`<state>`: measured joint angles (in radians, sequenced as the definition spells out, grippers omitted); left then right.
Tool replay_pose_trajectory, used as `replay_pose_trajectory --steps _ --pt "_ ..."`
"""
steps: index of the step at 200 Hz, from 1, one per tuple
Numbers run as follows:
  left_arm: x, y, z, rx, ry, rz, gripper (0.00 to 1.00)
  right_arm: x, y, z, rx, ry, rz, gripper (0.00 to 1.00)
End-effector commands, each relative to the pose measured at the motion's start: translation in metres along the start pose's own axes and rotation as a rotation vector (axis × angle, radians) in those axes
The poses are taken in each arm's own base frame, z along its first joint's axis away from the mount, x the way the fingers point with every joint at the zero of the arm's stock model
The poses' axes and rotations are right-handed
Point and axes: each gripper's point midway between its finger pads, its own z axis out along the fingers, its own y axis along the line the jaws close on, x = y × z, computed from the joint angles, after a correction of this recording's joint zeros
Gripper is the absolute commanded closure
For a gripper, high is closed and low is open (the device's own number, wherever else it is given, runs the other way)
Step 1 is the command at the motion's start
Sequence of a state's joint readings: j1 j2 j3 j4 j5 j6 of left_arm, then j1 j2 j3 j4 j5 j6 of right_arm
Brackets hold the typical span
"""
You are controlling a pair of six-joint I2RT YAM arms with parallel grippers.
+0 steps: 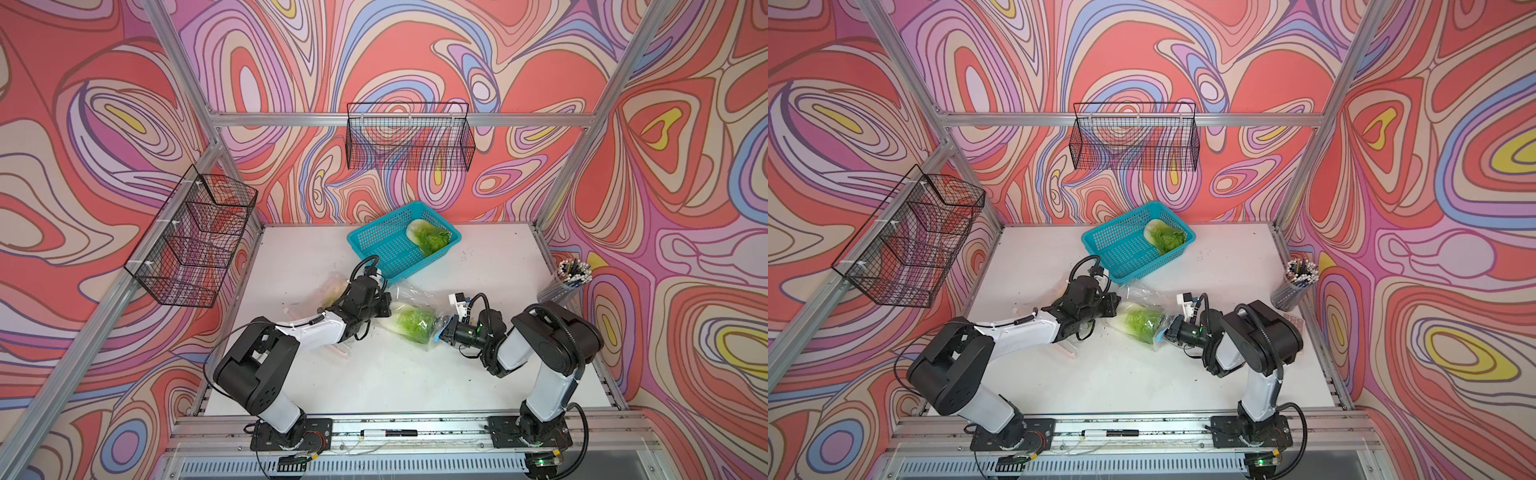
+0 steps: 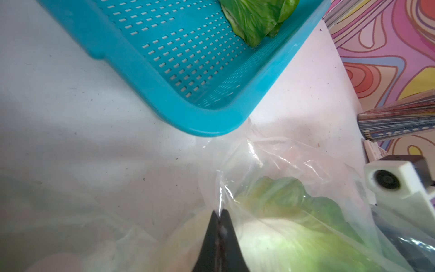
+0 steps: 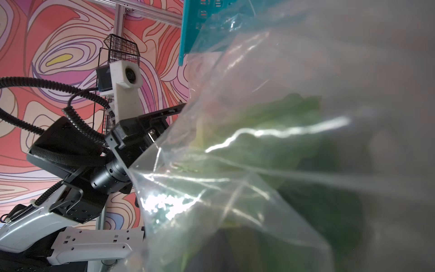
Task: Open the zip-top bag and take out the chinese cabbages
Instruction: Pick up the Chinese cabbage from the zipper food storage bag.
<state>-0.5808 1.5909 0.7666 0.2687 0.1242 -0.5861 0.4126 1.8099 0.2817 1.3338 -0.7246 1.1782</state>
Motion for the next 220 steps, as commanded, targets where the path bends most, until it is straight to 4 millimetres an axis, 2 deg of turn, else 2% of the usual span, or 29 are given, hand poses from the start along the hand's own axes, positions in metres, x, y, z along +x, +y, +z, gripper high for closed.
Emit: replay_pose_trajectory --steps 1,73,106,125,161,220 --pt "0.000 0.009 -0.007 -0.051 0.006 0.014 1.00 0.002 -0.006 -0.004 0.039 0.016 -0.007 1.00" --pt "-0.008 0.013 -0.011 -0.063 -0.015 0.017 1.00 -0.006 -0.010 -0.027 0.203 0.070 -0.116 1.00" --pt "-0.011 0.009 -0.011 -0.041 -0.021 0.016 1.00 -0.003 -0.007 -0.024 0.178 0.106 -0.111 1.00" --pt "-0.012 0.007 -0.012 -0.031 -0.021 0.016 1.00 -0.003 -0.004 -0.023 0.156 0.108 -0.110 0.87" --pt "-0.009 0.007 -0.012 -0.022 -0.020 0.013 1.00 0.006 0.000 -0.028 0.142 0.139 -0.141 0.72" --pt "-0.010 0.004 -0.012 -0.007 -0.021 0.012 1.00 0.011 0.005 -0.031 0.114 0.142 -0.141 0.77"
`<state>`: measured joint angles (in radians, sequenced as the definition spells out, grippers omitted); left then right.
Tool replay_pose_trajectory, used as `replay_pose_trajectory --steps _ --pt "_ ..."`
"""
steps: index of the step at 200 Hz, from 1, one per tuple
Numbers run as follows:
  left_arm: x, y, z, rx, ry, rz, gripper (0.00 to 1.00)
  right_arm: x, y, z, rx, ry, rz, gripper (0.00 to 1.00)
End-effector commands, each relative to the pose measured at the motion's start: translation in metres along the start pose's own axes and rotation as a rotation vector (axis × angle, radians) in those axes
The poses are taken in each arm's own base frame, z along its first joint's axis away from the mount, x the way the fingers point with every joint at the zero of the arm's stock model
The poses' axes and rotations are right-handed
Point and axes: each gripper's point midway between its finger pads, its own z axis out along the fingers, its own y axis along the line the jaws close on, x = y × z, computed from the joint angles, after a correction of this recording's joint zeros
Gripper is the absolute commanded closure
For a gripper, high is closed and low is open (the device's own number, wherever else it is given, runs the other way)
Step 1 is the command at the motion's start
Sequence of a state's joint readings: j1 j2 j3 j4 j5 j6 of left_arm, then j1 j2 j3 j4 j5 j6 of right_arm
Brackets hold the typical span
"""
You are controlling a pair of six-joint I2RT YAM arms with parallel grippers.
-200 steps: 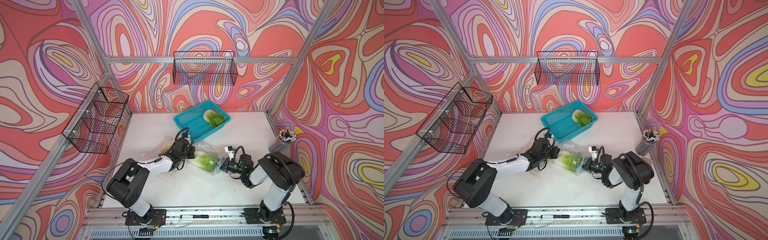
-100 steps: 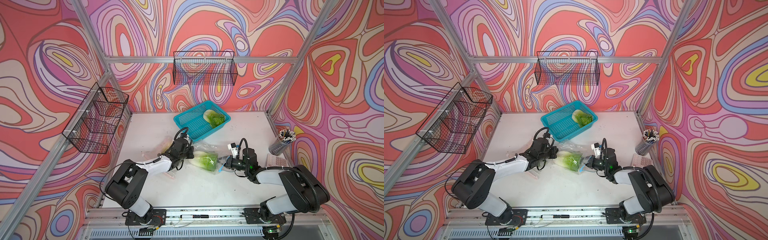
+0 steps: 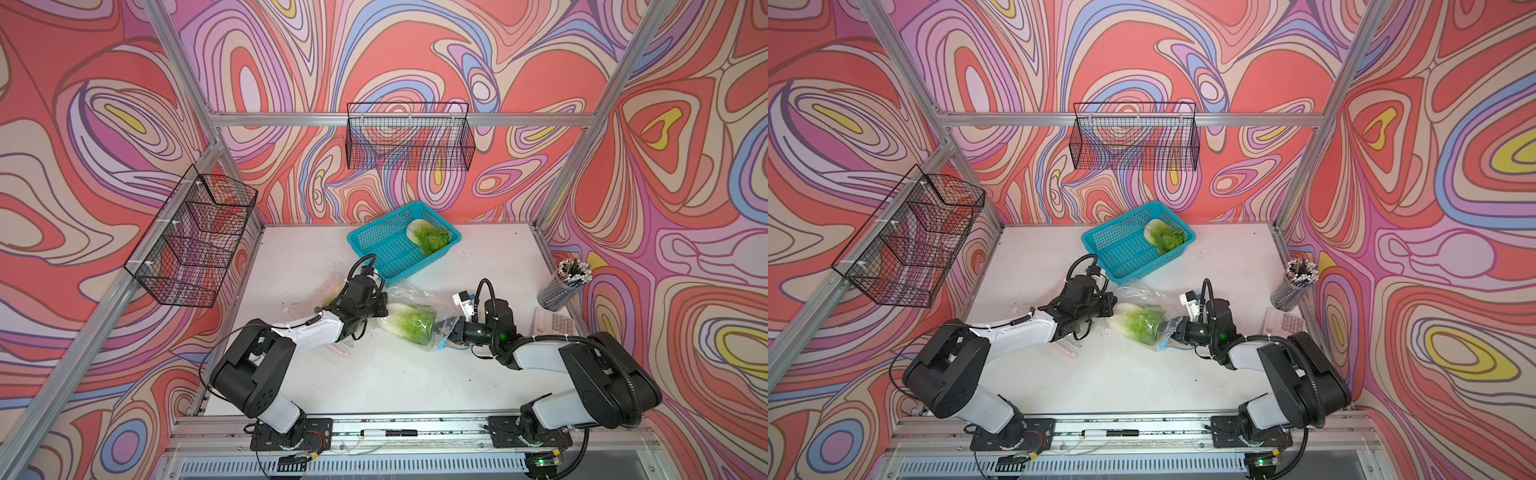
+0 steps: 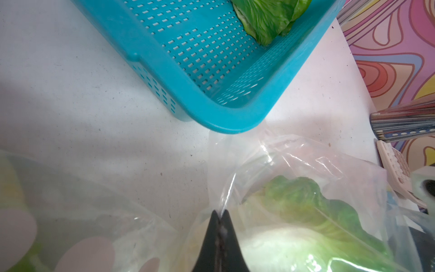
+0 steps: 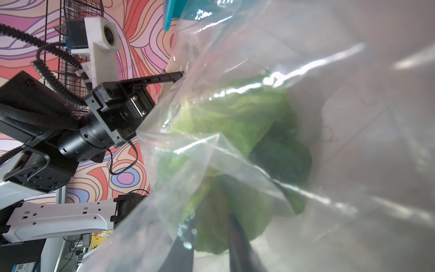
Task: Open the zip-top bag and take out the chinese cabbages
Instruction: Pick up the Chinese cabbage from the zipper food storage bag.
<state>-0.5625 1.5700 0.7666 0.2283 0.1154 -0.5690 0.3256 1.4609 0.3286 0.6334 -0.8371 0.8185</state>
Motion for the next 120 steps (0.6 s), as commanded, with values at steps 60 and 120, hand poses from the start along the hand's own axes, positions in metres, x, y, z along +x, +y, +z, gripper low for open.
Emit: replay_pose_trajectory --steps 60,120 --pt "-0.006 -0.004 -0.009 0.025 -0.025 0.006 1.00 0.010 0.016 -0.008 -0.041 0.046 -0.061 0.77" --pt "-0.008 -0.009 -0.009 0.047 -0.028 0.003 1.00 0.008 0.017 -0.005 -0.080 0.029 -0.046 0.73"
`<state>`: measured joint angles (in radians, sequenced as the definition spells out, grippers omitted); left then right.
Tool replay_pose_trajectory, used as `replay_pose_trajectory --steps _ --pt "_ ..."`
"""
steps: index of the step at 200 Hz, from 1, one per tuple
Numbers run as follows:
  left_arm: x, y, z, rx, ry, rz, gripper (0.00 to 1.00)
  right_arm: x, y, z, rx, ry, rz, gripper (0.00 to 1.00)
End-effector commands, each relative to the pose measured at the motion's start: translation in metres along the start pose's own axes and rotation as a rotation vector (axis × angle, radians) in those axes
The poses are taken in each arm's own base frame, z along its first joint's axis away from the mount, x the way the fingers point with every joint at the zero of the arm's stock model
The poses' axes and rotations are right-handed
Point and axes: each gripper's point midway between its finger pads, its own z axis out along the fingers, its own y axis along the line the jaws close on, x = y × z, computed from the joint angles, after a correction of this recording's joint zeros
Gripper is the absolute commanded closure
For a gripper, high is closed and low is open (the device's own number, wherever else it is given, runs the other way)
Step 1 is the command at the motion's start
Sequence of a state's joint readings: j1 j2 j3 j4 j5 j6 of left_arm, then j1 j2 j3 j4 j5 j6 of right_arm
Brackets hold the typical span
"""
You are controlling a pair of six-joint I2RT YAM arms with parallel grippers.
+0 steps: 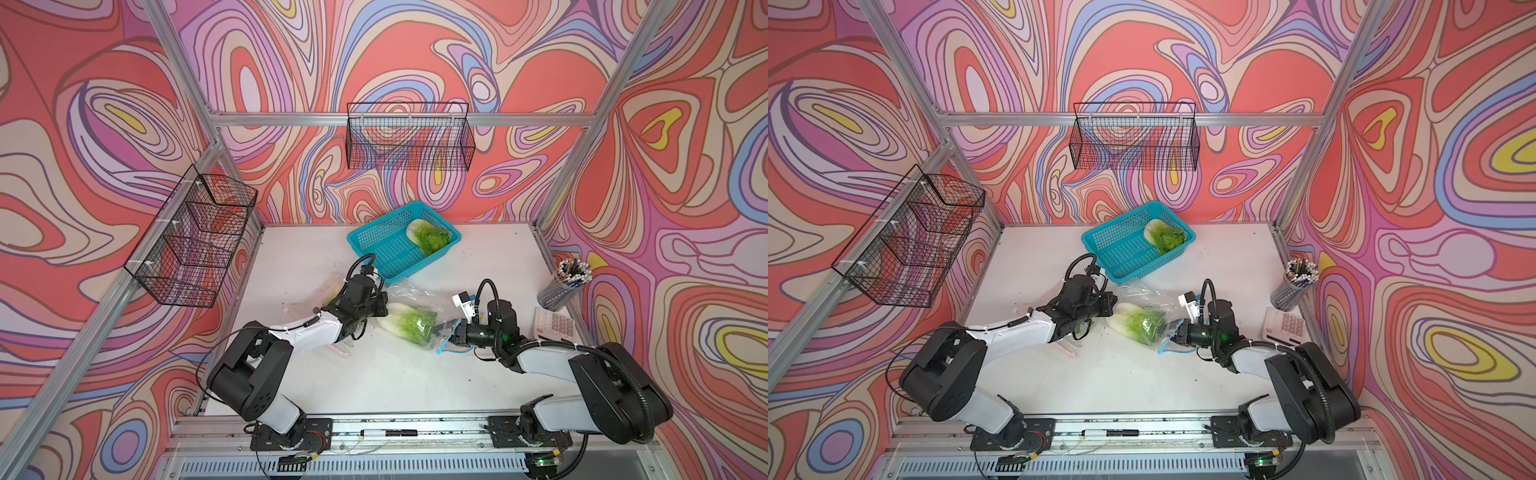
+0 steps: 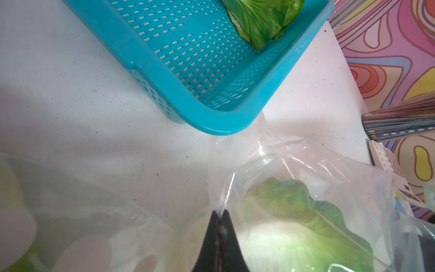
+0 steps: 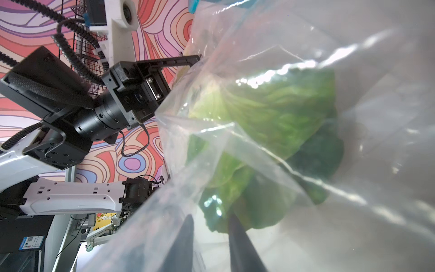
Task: Open the zip-top bag and take out the chinese cabbages
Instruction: Pick up the Chinese cabbage from the zipper food storage bag.
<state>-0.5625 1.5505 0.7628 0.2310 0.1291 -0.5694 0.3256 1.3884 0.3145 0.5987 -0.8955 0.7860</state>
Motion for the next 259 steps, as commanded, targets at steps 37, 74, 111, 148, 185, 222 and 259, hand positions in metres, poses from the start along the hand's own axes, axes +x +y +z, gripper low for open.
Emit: replay_pose_trajectory --steps 37,74,111,148,185,222,259 --pt "-0.003 -0.004 -0.004 0.031 -0.018 -0.003 1.00 -0.008 -0.008 0.009 -0.027 -0.017 0.023 0.71" --pt "-0.004 -0.006 -0.002 0.043 -0.016 -0.005 1.00 -0.016 -0.001 0.017 -0.070 -0.032 0.022 0.71" --pt "-0.001 -0.005 0.000 0.044 -0.007 -0.009 1.00 -0.017 -0.002 0.025 -0.083 -0.045 0.037 0.72" --pt "-0.001 -0.008 0.002 0.055 -0.004 -0.011 1.00 -0.027 0.002 0.034 -0.129 -0.079 0.058 0.76" --pt "0.001 -0.002 0.002 0.031 -0.002 -0.025 1.00 -0.028 0.001 0.040 -0.155 -0.079 0.084 0.85" --pt "0.003 0.011 -0.004 -0.034 -0.008 -0.017 1.00 -0.017 -0.008 0.036 -0.076 -0.039 0.063 1.00" --pt "0.003 0.022 -0.007 -0.098 0.003 -0.011 1.00 -0.020 -0.018 0.025 0.076 0.011 -0.010 1.00"
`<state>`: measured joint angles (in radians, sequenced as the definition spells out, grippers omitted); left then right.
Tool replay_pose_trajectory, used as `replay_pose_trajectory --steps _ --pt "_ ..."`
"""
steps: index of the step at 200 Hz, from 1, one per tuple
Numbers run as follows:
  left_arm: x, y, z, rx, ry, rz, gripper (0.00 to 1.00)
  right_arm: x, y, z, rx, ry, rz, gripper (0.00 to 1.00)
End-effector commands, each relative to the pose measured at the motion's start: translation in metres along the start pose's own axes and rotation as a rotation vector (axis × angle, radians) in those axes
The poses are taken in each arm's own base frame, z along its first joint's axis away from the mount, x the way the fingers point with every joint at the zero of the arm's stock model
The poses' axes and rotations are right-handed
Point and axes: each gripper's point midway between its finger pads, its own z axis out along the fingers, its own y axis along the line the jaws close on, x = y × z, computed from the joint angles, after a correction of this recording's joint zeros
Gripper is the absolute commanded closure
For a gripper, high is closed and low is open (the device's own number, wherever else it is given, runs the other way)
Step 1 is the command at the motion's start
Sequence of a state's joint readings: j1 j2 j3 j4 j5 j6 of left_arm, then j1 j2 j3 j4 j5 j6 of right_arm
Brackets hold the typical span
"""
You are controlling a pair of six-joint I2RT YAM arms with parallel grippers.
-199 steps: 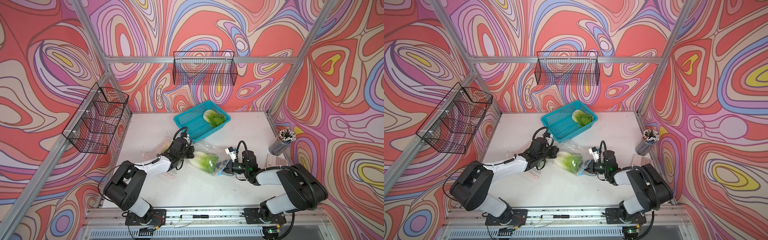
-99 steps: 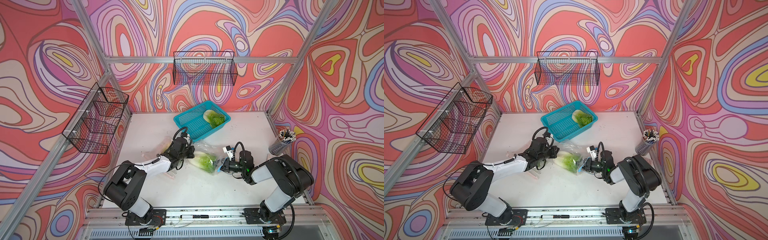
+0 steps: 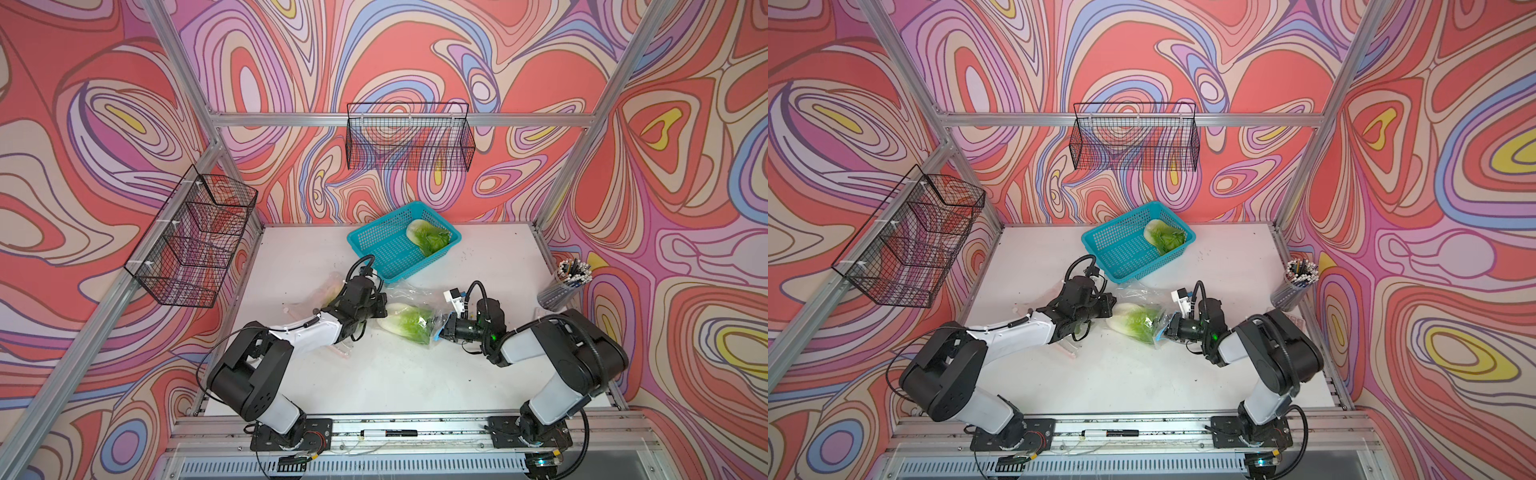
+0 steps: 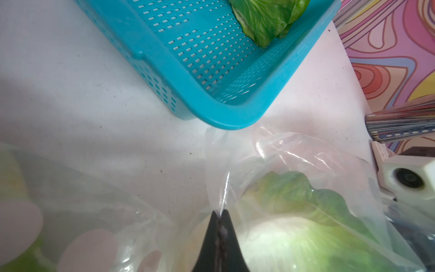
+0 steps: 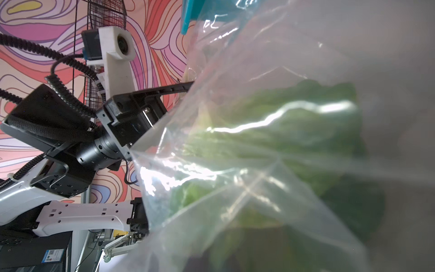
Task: Open the zip-top bag and take out the chinese cabbages
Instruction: Pick up the Chinese cabbage from the zipper food storage bag.
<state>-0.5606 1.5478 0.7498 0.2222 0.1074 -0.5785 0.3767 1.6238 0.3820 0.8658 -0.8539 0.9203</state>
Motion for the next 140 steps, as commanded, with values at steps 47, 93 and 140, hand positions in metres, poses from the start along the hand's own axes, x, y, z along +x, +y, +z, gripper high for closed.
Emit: replay_pose_trajectory --steps 47,93,140 --pt "-0.001 0.022 -0.008 -0.112 0.006 0.005 1.00 -0.014 -0.017 -0.032 0.177 0.043 -0.053 1.00" --pt "0.001 0.028 -0.008 -0.146 0.019 0.015 1.00 -0.034 -0.009 -0.054 0.207 -0.004 -0.076 1.00" --pt "0.001 0.034 -0.011 -0.186 0.031 0.062 1.00 -0.051 -0.007 -0.078 0.239 -0.073 -0.074 1.00"
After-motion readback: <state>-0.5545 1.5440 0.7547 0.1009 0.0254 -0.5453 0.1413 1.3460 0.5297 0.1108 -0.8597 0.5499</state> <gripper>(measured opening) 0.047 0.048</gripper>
